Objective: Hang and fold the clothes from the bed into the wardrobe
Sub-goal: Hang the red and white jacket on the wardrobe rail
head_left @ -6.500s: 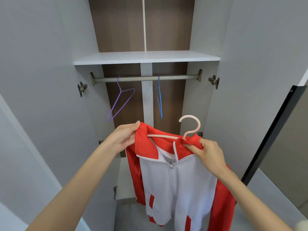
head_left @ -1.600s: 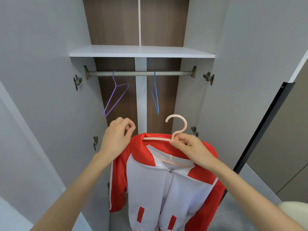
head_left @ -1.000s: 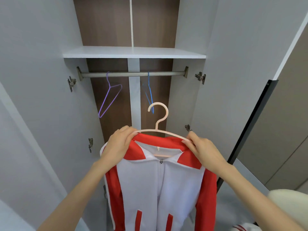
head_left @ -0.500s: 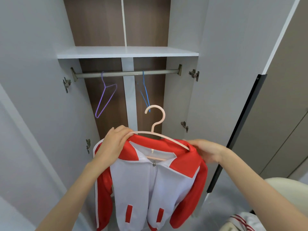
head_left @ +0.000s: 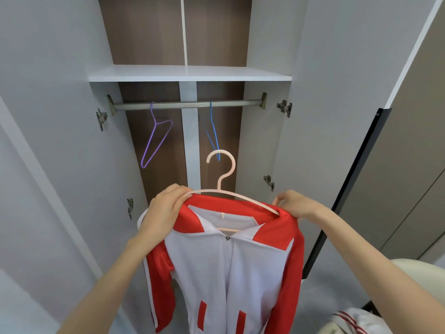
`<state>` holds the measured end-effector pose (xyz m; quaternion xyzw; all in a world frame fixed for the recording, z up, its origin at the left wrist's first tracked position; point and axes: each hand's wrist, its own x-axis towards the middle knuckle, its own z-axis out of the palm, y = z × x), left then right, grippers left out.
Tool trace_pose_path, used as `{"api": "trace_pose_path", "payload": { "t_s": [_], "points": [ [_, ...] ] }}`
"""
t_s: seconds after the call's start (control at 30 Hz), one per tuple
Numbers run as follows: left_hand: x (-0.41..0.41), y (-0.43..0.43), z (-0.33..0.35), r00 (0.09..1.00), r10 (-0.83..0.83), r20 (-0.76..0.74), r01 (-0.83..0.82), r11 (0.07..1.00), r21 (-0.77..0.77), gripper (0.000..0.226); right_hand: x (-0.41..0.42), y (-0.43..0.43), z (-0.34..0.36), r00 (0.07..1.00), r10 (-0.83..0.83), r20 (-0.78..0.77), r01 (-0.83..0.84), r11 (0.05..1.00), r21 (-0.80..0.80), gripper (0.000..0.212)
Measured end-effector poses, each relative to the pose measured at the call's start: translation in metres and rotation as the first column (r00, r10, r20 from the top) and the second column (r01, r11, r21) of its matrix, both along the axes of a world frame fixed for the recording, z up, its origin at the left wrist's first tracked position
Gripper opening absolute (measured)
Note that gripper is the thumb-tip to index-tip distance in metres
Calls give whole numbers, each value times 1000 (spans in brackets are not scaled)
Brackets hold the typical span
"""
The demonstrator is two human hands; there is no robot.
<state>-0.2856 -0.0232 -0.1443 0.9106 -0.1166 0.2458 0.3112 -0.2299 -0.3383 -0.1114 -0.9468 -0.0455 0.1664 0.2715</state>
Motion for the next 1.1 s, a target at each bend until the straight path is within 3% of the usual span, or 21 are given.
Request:
{"api": "trace_pose_path", "payload": {
  "t_s": [0.07,0.1,0.13,0.17,0.2,0.23,0.3,0.33,0.4,0.5,0.6,0.7,0.8,0.97,1.03,1.1],
  "points": [
    [2,0,-1,1000,3,-4,-3,1000,-17,25,1,1,-1,980,89,177,-58,983,-175,7],
    [4,0,0,1000,-1,-10,1,1000,-28,25,-1,3,0,954,78,290,-55,995,-89,8],
    [6,0,0,1000,-5,-19,4,999,-38,25,-4,7,3,933,14,360,-64,990,127,12],
    [8,-2,2,1000,-5,-27,4,999,-42,25,-8,13,6,931,-33,363,-98,937,336,17],
    [11,-4,3,999,-8,-32,6,999,-44,25,-13,20,10,937,-12,350,-155,882,445,22],
    [14,-6,5,999,-15,-35,13,999,-46,25,-16,26,14,932,73,355,-235,868,438,24],
    [21,-11,10,997,-48,-53,46,998,-40,25,-20,34,12,875,271,402,-380,898,222,23],
    [25,-13,12,995,-72,-69,70,997,-28,24,-19,36,8,846,313,432,-407,902,143,22],
    [36,-18,14,989,-88,-115,91,996,20,22,-12,33,4,826,295,481,-416,894,166,25],
    [58,-30,10,988,127,-82,-115,983,144,22,2,29,0,858,196,475,-364,884,293,27],
    [83,-38,8,949,316,-4,-312,940,139,28,22,25,-5,895,159,416,-329,865,379,28],
    [116,-39,4,952,281,-119,-265,956,129,18,46,18,-7,901,207,382,-328,900,286,28],
    [150,-38,2,958,251,-138,-225,958,180,17,76,9,-9,882,248,400,-319,940,121,27],
    [209,-44,0,952,246,-184,-222,965,140,13,117,-6,-17,906,264,330,-316,942,114,29],
    [235,-55,0,953,173,-250,-174,985,19,11,134,-13,-20,941,177,288,-243,946,213,29],
    [258,-72,2,930,9,-367,-97,970,-223,11,149,-20,-22,960,111,259,-183,943,277,32]
  ]
}}
